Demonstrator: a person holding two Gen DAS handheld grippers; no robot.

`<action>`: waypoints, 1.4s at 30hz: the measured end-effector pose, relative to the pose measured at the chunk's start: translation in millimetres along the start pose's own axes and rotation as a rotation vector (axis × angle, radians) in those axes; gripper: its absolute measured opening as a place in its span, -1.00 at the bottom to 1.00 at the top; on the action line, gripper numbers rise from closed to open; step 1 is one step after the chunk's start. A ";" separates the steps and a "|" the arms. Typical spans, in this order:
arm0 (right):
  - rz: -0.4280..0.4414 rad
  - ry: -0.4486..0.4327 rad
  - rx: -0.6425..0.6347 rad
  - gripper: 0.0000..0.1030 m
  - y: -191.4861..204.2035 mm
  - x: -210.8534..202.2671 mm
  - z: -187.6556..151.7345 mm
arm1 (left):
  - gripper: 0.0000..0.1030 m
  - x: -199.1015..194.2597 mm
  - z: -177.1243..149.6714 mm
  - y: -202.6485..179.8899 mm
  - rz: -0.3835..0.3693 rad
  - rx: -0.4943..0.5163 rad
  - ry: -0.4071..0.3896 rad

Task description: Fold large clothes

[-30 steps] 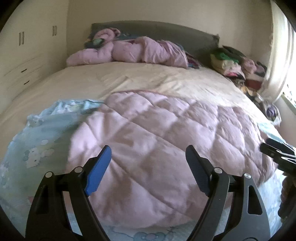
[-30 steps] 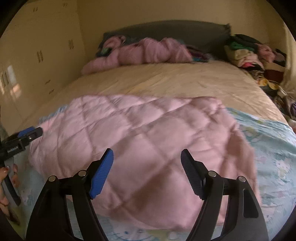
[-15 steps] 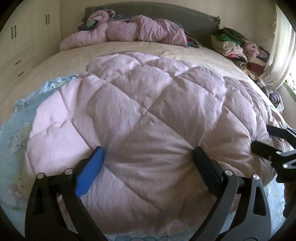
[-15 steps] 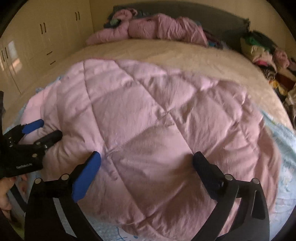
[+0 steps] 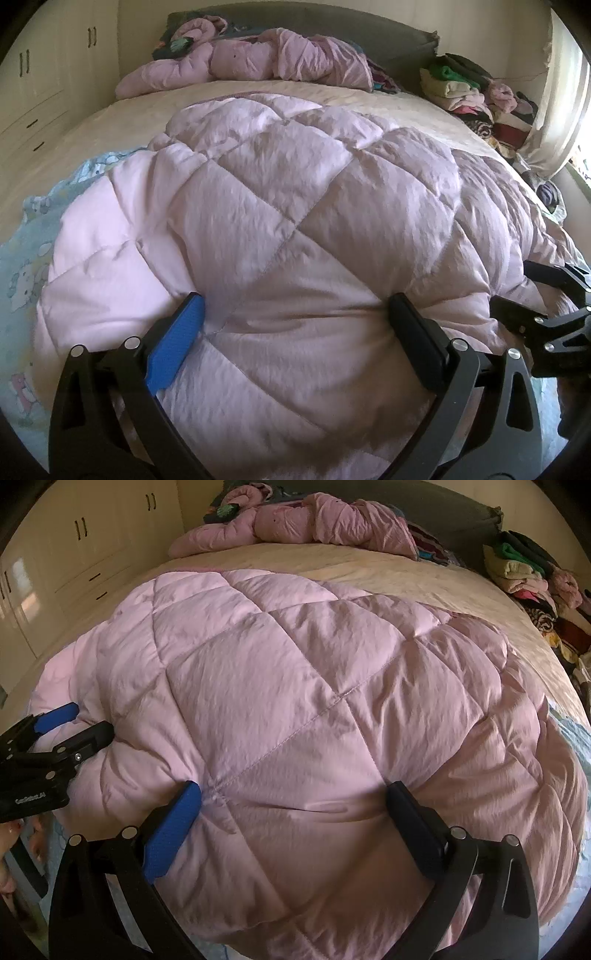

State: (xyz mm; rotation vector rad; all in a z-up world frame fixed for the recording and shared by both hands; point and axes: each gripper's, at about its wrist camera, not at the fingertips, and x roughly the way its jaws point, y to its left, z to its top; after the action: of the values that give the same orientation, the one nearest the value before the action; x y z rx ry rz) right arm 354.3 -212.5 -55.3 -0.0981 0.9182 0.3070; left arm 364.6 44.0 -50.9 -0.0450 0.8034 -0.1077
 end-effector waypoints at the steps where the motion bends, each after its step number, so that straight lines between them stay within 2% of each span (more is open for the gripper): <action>1: -0.001 0.003 0.006 0.92 -0.9 -2.9 -0.8 | 0.80 -1.4 0.0 0.0 -0.005 -0.001 -0.009; 7: 0.011 -0.016 0.052 0.92 -3.6 -30.1 3.0 | 0.81 -25.3 1.8 5.6 -0.030 -0.016 -0.027; 17: 0.073 -0.119 0.128 0.92 -11.3 -93.1 -12.3 | 0.81 -87.7 8.9 18.7 0.034 -0.037 -0.118; 24: 0.116 -0.171 0.171 0.92 -14.0 -132.2 -22.5 | 0.81 -107.2 10.8 29.5 0.073 -0.057 -0.151; 33: 0.089 -0.235 0.225 0.92 -30.4 -167.8 -37.5 | 0.81 -123.3 -3.0 49.1 0.140 -0.084 -0.156; 42: 0.046 -0.244 0.292 0.92 -52.7 -173.9 -59.6 | 0.81 -131.4 -14.8 76.2 0.171 -0.154 -0.149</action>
State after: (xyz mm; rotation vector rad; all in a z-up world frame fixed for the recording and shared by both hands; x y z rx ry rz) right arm 225.9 -313.5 44.2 0.2254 0.7148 0.2187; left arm 269.4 134.5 26.7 -0.1276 0.6626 0.1186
